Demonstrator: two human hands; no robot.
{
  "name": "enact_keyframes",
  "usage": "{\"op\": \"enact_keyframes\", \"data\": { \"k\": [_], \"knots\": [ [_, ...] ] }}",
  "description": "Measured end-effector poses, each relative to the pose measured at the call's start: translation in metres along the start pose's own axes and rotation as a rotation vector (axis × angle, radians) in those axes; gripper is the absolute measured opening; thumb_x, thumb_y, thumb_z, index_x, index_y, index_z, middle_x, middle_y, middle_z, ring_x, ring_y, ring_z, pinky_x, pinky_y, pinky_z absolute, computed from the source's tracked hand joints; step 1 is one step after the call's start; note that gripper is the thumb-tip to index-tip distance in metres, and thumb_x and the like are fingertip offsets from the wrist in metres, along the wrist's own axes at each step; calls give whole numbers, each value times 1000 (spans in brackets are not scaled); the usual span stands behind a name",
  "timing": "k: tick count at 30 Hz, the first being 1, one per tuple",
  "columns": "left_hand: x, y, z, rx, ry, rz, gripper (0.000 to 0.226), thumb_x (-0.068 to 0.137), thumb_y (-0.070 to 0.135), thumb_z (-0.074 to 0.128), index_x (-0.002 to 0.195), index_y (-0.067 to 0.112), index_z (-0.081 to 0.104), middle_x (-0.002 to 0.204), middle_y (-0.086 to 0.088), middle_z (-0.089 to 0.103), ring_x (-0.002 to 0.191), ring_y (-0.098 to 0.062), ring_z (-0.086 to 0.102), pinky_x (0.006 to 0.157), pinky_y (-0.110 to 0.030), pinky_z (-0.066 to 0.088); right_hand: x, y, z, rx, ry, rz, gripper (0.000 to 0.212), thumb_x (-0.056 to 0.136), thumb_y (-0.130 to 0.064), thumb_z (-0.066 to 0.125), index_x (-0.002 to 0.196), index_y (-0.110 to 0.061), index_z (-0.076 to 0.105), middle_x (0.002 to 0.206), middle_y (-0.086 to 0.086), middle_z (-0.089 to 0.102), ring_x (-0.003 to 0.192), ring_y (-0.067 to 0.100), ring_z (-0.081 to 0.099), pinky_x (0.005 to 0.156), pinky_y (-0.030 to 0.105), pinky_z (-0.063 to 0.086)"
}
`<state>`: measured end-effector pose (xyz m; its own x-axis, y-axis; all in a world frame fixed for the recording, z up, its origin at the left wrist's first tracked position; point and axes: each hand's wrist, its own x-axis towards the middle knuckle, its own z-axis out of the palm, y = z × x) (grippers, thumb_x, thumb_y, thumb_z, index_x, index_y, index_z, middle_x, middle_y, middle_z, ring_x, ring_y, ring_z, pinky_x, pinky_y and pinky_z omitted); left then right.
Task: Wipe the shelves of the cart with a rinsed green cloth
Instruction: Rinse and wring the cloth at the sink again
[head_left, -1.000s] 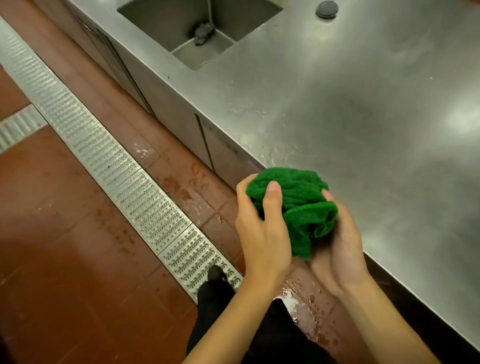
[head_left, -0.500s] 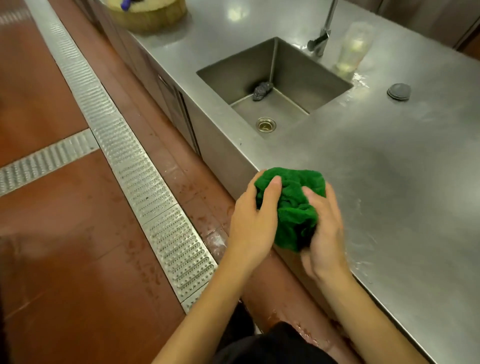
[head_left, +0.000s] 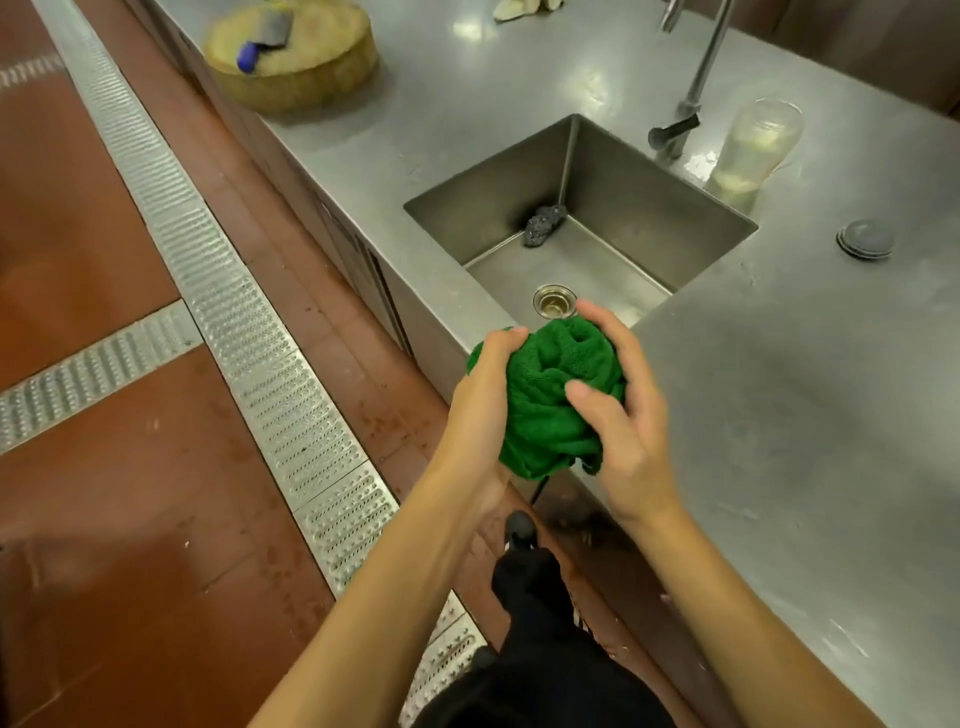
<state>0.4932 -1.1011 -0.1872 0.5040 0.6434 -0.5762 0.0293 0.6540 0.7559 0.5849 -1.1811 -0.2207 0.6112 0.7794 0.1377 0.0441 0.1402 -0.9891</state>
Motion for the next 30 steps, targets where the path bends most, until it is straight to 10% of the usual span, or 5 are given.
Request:
{"op": "enact_keyframes", "data": {
  "k": [14,17,22,26,30],
  "knots": [
    [172,108,88,319,-7,140,9,85,18,61,78,15,67,74,-7,67,69,-23,68,63,-37,58,218,6,-30,59,202,351,26,85,-50,60,100,-35,75,94,-15,73,91,5,70,82,31,56],
    [199,123,109,317,-26,160,31,81,41,58,92,16,73,90,-5,75,85,-22,73,72,-38,60,248,5,-25,57,243,294,14,91,-41,65,100,-34,72,92,-14,73,85,1,70,70,20,54],
    [248,141,133,290,6,265,92,67,81,57,129,12,61,106,-9,74,95,-22,74,85,-40,61,294,12,-16,69,229,202,38,81,-55,62,99,-23,69,105,9,69,100,23,68,91,49,56],
    [284,161,138,178,-118,232,54,73,79,64,95,31,76,89,4,72,92,-12,72,87,-35,54,322,11,-8,3,293,137,45,71,-65,67,100,-30,65,113,5,61,101,13,66,92,42,56],
    [305,179,140,116,-173,113,80,51,79,80,99,16,71,91,-6,68,95,-23,72,96,-47,57,346,8,-2,-236,393,49,55,67,-72,63,98,-27,65,105,-2,56,99,8,61,87,30,54]
  ]
}}
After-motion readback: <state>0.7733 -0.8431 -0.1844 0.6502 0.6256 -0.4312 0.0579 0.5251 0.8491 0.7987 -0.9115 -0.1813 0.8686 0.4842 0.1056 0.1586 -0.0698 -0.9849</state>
